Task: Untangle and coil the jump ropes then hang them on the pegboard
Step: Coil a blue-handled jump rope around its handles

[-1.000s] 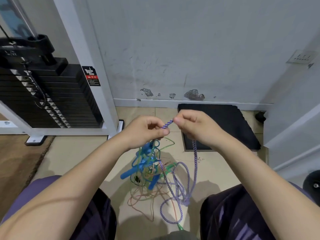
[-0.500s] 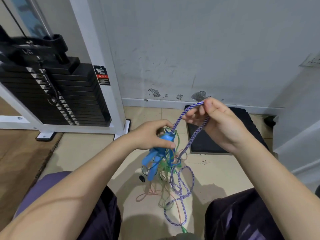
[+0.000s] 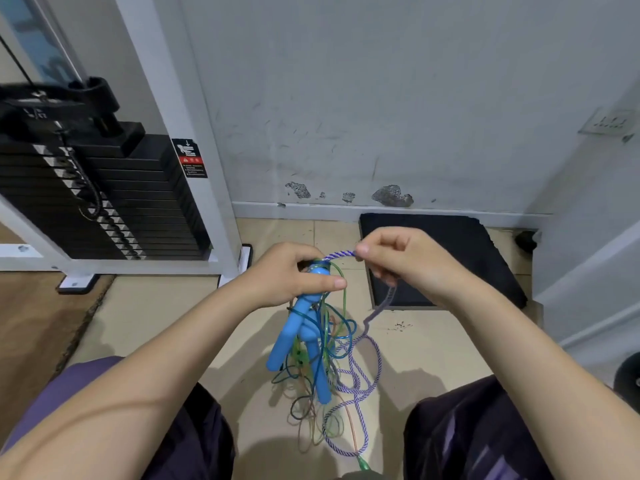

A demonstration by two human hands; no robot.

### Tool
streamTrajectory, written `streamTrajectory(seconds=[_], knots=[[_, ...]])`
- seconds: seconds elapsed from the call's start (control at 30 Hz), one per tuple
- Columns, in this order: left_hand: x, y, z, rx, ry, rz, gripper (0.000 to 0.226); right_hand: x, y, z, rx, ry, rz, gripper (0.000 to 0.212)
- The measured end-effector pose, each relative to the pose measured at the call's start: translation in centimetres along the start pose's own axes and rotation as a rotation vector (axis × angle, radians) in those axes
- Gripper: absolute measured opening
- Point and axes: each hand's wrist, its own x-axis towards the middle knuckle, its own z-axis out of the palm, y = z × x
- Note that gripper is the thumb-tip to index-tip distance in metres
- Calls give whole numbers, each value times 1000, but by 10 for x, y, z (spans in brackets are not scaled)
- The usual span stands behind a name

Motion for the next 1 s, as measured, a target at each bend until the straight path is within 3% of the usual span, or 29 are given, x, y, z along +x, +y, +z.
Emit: streamTrajectory(seconds=[0.13, 0.23, 0.4, 0.6, 0.73, 1.0], knots=[[-2, 3, 6, -4, -36, -20, 52, 1, 5, 12, -63, -107, 39, 11], [-4, 5, 8, -23, -48, -29, 53, 3, 8, 18, -119, -48, 0, 11], [-3, 6, 2, -252, -63, -51, 47, 4, 5, 15, -114, 36, -87, 10], [-3, 11, -2, -467, -33, -100, 14, 4, 4, 16, -115, 61, -120, 14], [-2, 9, -2, -463, 64, -66, 15, 5, 8, 17, -168, 106, -172, 9], [-3, 10, -5, -410, 86, -63, 6, 3, 7, 21, -198, 101, -135, 12]])
